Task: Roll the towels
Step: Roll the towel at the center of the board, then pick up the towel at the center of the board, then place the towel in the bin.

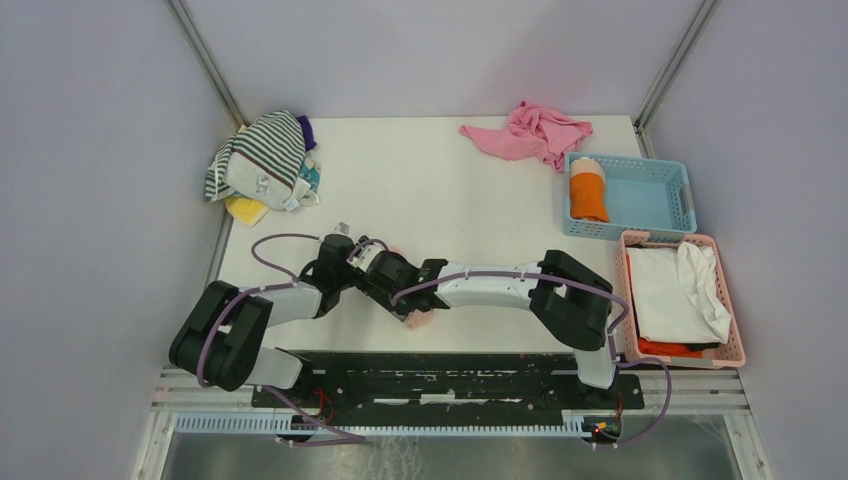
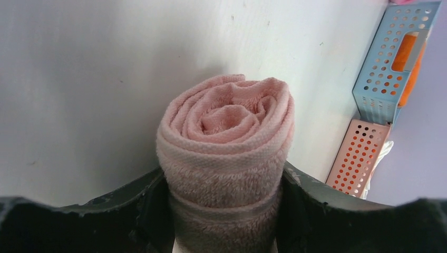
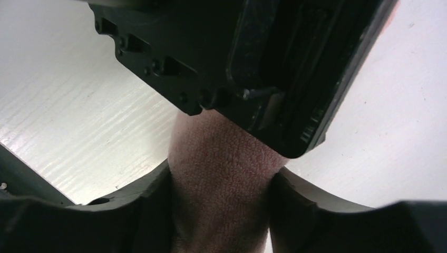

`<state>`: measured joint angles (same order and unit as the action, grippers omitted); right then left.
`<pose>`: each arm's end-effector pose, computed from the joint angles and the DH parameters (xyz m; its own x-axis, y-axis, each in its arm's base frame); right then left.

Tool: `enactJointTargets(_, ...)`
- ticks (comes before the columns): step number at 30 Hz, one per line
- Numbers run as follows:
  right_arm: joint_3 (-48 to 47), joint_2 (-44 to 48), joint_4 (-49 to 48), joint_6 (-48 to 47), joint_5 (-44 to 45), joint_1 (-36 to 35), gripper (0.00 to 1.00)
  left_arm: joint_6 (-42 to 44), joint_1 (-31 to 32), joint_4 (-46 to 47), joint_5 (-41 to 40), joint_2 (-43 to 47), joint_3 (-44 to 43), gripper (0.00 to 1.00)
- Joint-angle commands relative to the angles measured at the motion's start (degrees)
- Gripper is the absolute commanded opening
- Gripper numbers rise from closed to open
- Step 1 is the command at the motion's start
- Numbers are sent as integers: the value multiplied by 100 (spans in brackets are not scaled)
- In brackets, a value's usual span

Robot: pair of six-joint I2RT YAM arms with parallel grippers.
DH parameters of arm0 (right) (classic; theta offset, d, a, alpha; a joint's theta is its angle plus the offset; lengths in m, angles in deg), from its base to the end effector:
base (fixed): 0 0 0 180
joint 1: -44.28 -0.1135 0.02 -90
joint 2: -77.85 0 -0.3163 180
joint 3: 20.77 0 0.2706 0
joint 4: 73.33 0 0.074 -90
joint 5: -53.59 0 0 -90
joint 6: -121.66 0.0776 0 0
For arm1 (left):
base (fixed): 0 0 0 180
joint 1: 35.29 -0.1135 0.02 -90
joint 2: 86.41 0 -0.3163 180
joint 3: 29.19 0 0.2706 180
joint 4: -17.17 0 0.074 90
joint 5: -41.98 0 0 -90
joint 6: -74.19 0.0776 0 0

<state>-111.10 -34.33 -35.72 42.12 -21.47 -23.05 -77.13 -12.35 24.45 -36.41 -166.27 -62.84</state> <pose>0.1982 0.4225 0.1774 -0.4791 -0.6920 -0.5400 -0.7668 0.6294 -0.1261 0.2410 -0.1189 0.1353 -0.7392 -0.6203 -0.2624 -0.2553 0.6185 -0.7432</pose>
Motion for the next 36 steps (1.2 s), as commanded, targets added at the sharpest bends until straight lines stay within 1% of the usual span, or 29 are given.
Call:
enactJointTargets(1, 429, -398, -129, 375, -323, 180, 55, -101, 326, -607, -131, -392, 184, 66)
enactJointTargets(5, 697, 44, -77, 355, -249, 206, 37, -117, 268, -604, 3, -503, -78, 70)
enactJointTargets(7, 748, 223, 27, 328, -198, 230, 30, -109, 175, -606, 159, -573, -272, 72)
enactJointTargets(10, 779, 435, 188, 317, -104, 291, 16, -68, 2, -755, 237, -629, -684, 75)
enactJointTargets(12, 807, 607, 267, 310, -40, 351, 10, -32, -145, -888, 316, -693, -1013, 78)
enactJointTargets(14, 808, 781, 389, 280, 101, 416, 5, -22, -337, -977, 514, -817, -1346, 78)
enactJointTargets(15, 795, 875, 474, 254, 184, 477, 1, 11, -445, -1080, 592, -884, -1533, 79)
enactJointTargets(17, 767, 1094, 641, 194, 315, 607, 1, 193, -687, -1488, 671, -999, -2059, 80)
enactJointTargets(21, 628, 1580, 1048, -12, 639, 931, 1, 846, -1117, -2702, 542, -1036, -3202, 82)
enactJointTargets(24, 397, 1980, 1440, -224, 910, 1230, 0, 1469, -1344, -3690, 236, -882, -4012, 83)
enactJointTargets(27, 97, 2346, 1823, -556, 1416, 1596, 0, 1981, -1483, -4373, 13, -552, -4553, 84)
enactJointTargets(29, -179, 2486, 2135, -847, 1783, 1893, 0, 2392, -1487, -4751, -174, -309, -4810, 85)
enactJointTargets(31, -445, 2561, 2360, -1127, 2140, 2281, 0, 2755, -1492, -5029, -426, -58, -4871, 86)
enactJointTargets(36, -1011, 2568, 2696, -1735, 2687, 3489, 0, 3251, -1494, -5106, -1045, 487, -4478, 88)
